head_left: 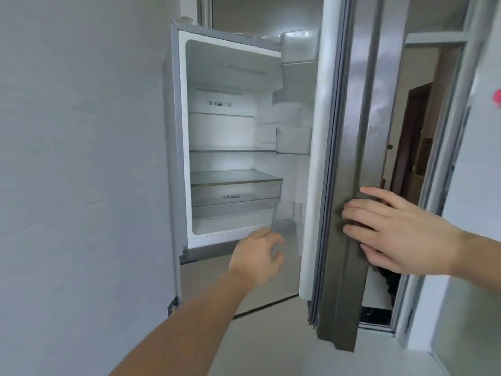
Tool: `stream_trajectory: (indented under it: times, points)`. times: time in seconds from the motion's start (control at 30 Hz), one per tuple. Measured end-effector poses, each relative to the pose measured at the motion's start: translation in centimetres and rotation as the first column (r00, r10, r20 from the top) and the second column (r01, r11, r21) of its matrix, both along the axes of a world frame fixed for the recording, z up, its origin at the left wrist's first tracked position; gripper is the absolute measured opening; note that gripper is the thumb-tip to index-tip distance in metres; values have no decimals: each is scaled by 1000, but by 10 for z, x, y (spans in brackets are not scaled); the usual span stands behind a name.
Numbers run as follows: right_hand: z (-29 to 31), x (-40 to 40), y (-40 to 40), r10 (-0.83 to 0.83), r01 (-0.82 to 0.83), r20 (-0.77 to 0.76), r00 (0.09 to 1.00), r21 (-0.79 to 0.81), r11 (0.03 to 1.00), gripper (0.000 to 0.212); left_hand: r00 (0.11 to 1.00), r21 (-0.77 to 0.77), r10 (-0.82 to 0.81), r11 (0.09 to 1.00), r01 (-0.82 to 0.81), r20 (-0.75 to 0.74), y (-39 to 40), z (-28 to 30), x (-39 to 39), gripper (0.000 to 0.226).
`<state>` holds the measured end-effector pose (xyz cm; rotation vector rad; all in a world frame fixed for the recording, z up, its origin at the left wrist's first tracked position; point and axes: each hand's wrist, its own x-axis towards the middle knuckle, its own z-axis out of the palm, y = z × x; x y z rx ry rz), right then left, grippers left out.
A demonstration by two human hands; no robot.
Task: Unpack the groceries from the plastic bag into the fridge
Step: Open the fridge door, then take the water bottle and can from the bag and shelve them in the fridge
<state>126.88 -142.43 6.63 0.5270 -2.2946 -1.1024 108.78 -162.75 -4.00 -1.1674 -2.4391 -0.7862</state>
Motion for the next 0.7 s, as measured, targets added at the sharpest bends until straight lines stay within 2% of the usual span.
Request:
stream_trajectory:
  times: [0.1,0.27,0.47,0.53,0.63,0.7]
  points:
    - [-2,27,26,-98,98,-23,995,-7,995,33,996,-84,-84,993,83,-9,24,-1,-2,30]
    - [-9,64,75,-247,244,-70,967,-44,969,39,977,-128,-209,968,214,51,65,-7,5,31]
    - [-20,84,112,-442,400,-130,888,-259,879,38,927,-178,-373,911,371,21,124,-8,14,37]
    - [-30,76,113,-429,374,-102,897,-340,863,33,928,-178,-371,912,371,33,144,-7,17,39]
    - [-56,51,112,-394,354,5,919,-448,821,27,934,-258,-357,902,345,1,174,-4,19,34]
    - [-72,33,112,-435,425,101,895,-488,762,28,941,-308,-337,899,312,-32,193,-3,20,38]
